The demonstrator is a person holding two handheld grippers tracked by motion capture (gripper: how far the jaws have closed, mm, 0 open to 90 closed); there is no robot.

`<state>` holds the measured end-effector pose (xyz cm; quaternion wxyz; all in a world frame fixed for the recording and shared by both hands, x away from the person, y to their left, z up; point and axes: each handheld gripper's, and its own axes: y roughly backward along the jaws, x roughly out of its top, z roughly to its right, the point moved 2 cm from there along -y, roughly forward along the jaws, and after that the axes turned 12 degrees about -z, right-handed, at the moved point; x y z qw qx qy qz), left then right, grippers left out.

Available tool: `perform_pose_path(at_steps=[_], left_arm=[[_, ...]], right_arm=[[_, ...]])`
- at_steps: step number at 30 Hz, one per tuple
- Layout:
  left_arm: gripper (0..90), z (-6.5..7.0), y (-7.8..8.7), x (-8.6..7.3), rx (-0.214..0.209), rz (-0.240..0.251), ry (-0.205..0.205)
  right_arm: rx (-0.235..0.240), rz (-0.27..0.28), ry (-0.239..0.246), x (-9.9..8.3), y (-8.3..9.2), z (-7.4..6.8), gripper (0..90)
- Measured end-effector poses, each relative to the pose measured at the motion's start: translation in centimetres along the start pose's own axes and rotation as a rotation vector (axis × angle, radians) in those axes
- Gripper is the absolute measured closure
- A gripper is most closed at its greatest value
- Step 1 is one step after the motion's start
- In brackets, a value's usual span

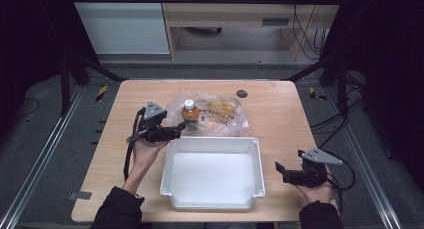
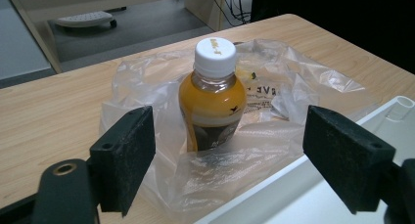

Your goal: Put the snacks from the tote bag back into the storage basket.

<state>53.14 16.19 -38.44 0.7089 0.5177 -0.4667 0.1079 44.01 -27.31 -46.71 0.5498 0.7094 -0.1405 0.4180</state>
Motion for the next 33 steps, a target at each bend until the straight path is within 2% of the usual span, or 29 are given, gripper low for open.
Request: perform_pose_path(at_steps=[15, 26, 33], left_arm=[[19.5, 0.6, -1.5, 1.4, 0.004, 0.003, -0.011], [21.0, 0.4, -2.0, 2.2, 0.022, 0.006, -0.011], [22.5, 0.5, -2.7, 2.9, 0.031, 0.001, -0.028]], right_arm=[[0.001, 0.001, 0.000, 0.0, 0.0, 0.1, 3.6], [0.005, 0.001, -0.003, 0.0, 0.0, 0.0, 3.7], [0.005, 0.001, -0.002, 0.0, 0.0, 0.1, 3.8]])
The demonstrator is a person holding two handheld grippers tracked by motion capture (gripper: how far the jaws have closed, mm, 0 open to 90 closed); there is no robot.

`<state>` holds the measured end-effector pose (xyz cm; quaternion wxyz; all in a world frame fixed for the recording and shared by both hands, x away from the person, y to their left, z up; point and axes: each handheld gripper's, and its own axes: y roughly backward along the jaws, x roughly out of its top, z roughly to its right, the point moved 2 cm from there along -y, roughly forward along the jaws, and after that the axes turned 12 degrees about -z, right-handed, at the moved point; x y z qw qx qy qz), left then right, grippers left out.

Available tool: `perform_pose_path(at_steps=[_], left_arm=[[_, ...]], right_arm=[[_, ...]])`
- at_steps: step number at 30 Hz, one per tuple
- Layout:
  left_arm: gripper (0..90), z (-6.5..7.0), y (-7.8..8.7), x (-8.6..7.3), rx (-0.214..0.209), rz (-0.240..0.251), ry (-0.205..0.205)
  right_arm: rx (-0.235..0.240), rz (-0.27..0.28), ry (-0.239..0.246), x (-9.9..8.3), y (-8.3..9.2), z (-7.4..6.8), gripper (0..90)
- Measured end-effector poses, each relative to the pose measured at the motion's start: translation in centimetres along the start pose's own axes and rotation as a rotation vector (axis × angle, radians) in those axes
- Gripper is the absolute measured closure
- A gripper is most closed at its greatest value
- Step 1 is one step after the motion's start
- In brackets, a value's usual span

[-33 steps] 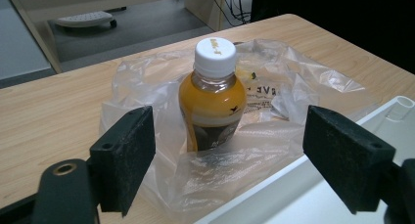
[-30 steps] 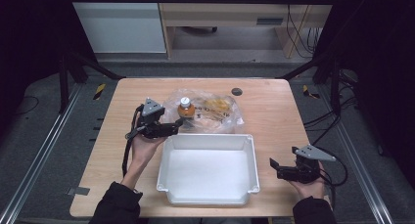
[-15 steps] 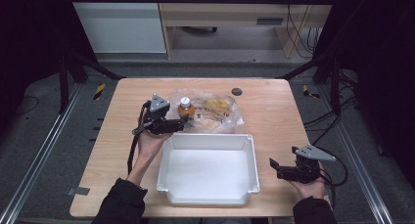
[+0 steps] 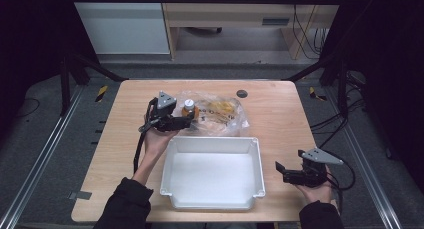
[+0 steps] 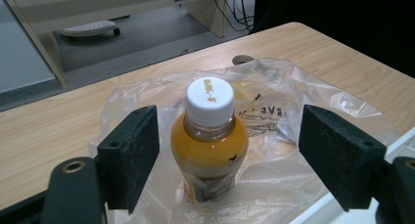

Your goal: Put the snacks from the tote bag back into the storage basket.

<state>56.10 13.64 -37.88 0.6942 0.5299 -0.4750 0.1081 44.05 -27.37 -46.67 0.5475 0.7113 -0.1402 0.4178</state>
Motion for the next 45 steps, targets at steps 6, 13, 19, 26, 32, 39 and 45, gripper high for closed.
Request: perform_pose_path(at_steps=[6, 13, 19, 26, 32, 39, 45], left_arm=[[23.5, 0.1, -0.6, 0.6, 0.006, 0.000, -0.004], [26.3, -0.1, -1.3, 1.1, 0.016, -0.005, -0.009], [28.6, -0.3, -2.3, 1.1, 0.025, -0.021, -0.003], [35.1, -0.7, -3.1, 1.1, 0.048, -0.021, -0.004], [41.3, -0.6, -3.6, 1.1, 0.052, -0.018, -0.015], [48.1, -0.7, -4.2, 1.0, 0.052, -0.020, -0.013], [52.4, -0.7, -4.5, 1.0, 0.046, -0.016, -0.001]], right_arm=[[0.002, 0.001, -0.003, 0.0, 0.0, 0.0, 3.9], [0.005, 0.003, 0.000, 0.0, 0.0, 0.0, 4.2], [0.006, 0.002, -0.001, 0.0, 0.0, 0.0, 4.3], [0.007, 0.002, 0.000, 0.0, 0.0, 0.0, 4.5], [0.009, 0.001, -0.002, 0.0, 0.0, 0.0, 4.6], [0.009, 0.001, 0.000, 0.0, 0.0, 0.0, 4.7], [0.009, 0.002, -0.001, 0.0, 0.0, 0.0, 4.6]])
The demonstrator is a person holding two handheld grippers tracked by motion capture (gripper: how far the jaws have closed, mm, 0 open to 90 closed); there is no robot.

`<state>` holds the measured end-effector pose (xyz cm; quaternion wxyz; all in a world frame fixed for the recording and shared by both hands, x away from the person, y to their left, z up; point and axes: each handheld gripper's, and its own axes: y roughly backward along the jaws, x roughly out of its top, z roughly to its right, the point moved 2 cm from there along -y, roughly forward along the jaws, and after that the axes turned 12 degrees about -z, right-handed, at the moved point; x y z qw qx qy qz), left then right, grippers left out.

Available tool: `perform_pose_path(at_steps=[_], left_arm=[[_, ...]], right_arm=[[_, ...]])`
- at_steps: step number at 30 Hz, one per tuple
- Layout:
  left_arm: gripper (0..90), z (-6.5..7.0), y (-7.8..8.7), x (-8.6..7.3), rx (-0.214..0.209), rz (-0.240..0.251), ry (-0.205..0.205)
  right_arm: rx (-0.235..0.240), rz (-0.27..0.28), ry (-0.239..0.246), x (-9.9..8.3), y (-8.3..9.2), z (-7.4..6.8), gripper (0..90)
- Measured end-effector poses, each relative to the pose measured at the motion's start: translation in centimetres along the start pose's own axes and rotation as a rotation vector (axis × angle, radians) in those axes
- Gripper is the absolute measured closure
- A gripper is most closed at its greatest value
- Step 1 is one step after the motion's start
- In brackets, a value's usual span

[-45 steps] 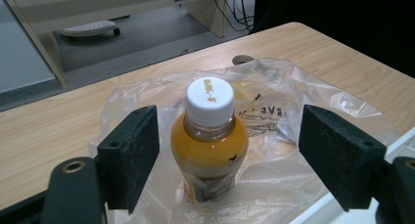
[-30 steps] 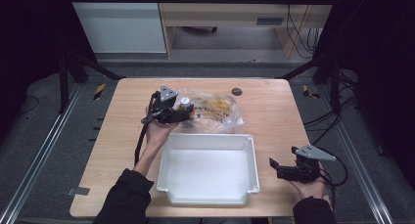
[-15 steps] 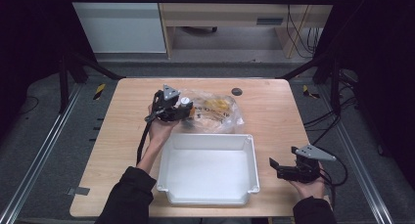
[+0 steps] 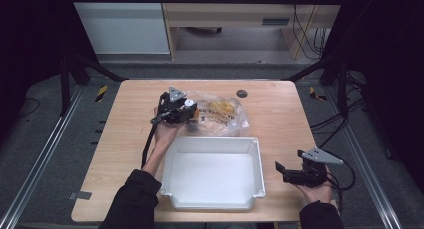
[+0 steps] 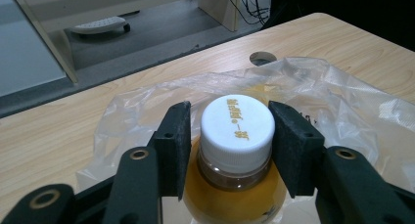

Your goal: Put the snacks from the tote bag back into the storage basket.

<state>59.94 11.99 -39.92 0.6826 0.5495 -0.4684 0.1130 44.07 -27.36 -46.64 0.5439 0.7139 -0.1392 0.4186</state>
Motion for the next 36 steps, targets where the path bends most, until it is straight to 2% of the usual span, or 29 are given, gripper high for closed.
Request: perform_pose_path(at_steps=[4, 20, 28, 36], left_arm=[[54.1, 0.09, -0.24, 0.00, -0.009, -0.001, 0.002], [58.2, 0.18, -0.65, 0.08, -0.001, 0.015, 0.007], [58.4, 0.17, -0.83, 0.16, 0.014, 0.031, 0.026], [58.5, -0.03, -0.51, 0.35, 0.032, 0.021, 0.020]], right_arm=[[0.001, 0.000, 0.000, 0.00, 0.00, 0.00, 4.6], [0.000, 0.001, -0.001, 0.02, -0.01, 0.01, 4.5], [0.000, 0.001, -0.001, 0.03, -0.01, 0.04, 4.5], [0.000, 0.001, -0.001, 0.04, -0.01, 0.06, 4.5]])
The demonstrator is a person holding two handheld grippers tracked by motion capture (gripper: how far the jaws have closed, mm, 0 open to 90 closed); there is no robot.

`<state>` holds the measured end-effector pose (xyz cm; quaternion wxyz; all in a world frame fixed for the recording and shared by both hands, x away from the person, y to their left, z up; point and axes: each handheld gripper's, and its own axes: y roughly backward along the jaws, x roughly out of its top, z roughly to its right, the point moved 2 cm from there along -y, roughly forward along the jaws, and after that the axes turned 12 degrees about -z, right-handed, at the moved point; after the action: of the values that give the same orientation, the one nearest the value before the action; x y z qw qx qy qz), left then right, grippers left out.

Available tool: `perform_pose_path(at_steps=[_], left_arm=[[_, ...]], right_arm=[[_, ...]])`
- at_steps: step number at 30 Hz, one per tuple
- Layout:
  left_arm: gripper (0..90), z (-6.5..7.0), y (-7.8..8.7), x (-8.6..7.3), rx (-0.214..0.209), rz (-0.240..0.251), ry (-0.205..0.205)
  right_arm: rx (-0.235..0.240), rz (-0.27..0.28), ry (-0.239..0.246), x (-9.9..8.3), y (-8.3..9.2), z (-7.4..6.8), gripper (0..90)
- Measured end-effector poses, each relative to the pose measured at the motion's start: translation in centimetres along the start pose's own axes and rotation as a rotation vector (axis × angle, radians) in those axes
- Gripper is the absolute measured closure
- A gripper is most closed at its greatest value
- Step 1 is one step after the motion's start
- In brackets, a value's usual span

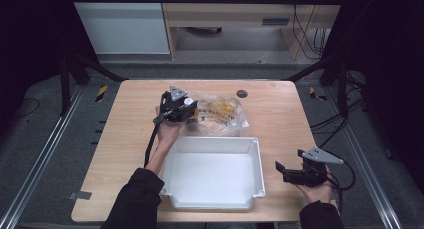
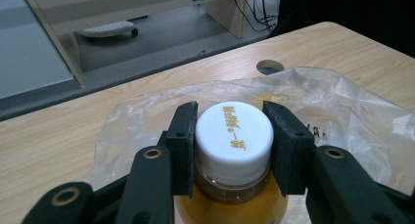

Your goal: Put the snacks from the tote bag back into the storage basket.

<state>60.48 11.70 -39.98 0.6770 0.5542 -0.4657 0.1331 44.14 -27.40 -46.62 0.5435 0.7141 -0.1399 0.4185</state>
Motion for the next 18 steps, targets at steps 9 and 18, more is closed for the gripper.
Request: perform_pose_path(at_steps=[9, 18], left_arm=[[58.6, -0.2, 1.6, 1.0, 0.000, 0.042, -0.001], [58.6, -0.2, 3.1, 1.8, -0.007, 0.069, -0.009]], right_arm=[[-0.001, 0.001, 0.000, 0.0, 0.0, 0.0, 4.5], [-0.002, 0.002, 0.000, 0.0, 0.0, 0.0, 4.4]])
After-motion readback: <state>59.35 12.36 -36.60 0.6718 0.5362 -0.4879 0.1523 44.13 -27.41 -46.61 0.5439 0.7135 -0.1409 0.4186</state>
